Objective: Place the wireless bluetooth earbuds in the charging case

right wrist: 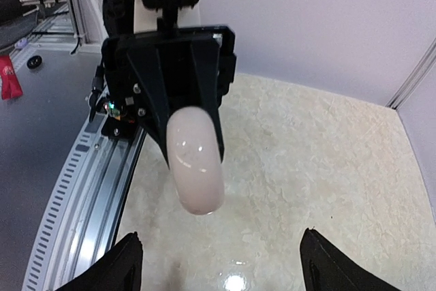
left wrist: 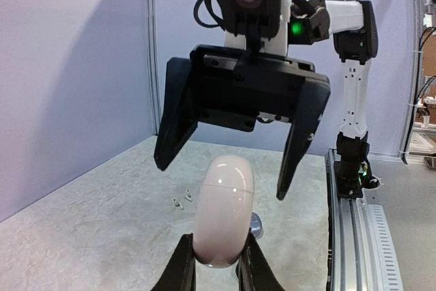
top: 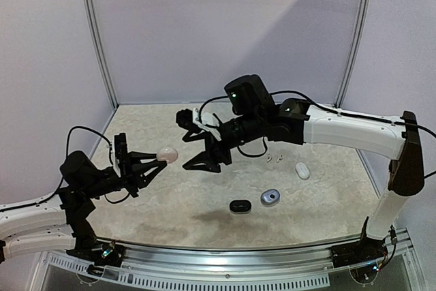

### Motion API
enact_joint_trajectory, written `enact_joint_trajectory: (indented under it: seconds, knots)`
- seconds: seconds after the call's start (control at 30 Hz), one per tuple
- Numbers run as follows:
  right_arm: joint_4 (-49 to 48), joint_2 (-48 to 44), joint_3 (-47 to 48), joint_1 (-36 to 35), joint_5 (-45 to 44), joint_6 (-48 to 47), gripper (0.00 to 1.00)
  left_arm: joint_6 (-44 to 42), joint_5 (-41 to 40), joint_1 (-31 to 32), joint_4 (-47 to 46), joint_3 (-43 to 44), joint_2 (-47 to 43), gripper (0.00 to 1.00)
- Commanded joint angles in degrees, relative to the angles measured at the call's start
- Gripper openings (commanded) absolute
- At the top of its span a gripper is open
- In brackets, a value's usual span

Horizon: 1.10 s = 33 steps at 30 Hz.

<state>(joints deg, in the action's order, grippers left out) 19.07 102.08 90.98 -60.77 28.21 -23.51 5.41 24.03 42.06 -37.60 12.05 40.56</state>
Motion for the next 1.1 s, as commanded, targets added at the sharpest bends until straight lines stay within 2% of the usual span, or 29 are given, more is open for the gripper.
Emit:
enact_joint_trajectory:
  seconds: [0.0, 0.17, 0.3, 0.47, 0.53, 0.77, 0.87, 0.97, 1.0, 1.07]
  knots:
    - [-11.68, -1.25, -1.43, -0.07, 4.38, 6.45, 0.76, 3.28, 0.91, -0.67, -1.86, 0.78, -0.65, 0.0]
    - [-15.43, 1.48, -0.95, 0.03, 4.85, 11.51, 0.64, 3.99, 1.28, -0.67, -1.99, 1.03, -1.08, 0.0]
    - [-14.7, 3.21, 1.16, 0.02, 6.25, 13.19, 0.53, 4.1, 1.37, -0.67, -1.86, 1.03, -1.14, 0.0]
    - [-13.12, 4.29, 1.27, 0.04, 9.27, 13.01, 0.5, 4.08, 1.13, -0.67, -1.86, 1.22, -1.1, 0.0]
    - [-12.72, 4.43, 1.01, 0.01, 9.79, 13.09, 0.46, 4.08, 1.03, -0.67, -1.81, 1.22, -1.09, 0.0]
    - [-12.94, 4.72, 1.29, -0.01, 10.18, 13.97, 0.06, 4.0, 0.86, -0.67, -1.74, 1.13, -0.87, 0.0]
    - [-10.98, 4.02, 1.62, -0.01, 8.66, 12.45, 0.0, 3.75, 0.06, -0.67, -0.83, 0.91, -0.92, 0.0]
    - [-2.65, 2.99, 4.41, -0.15, 3.85, 8.53, 0.0, 2.09, 0.14, -0.67, 1.24, 0.82, -1.1, 0.4]
    - [1.53, 3.02, 6.15, -0.3, 1.48, 6.32, 0.0, 0.48, 1.36, -0.74, 2.99, 0.97, -1.14, 0.47]
    - [12.94, 3.48, 10.69, -1.07, -4.01, 1.57, 0.0, -3.66, 4.33, -0.86, 7.34, 1.66, -1.14, 0.53]
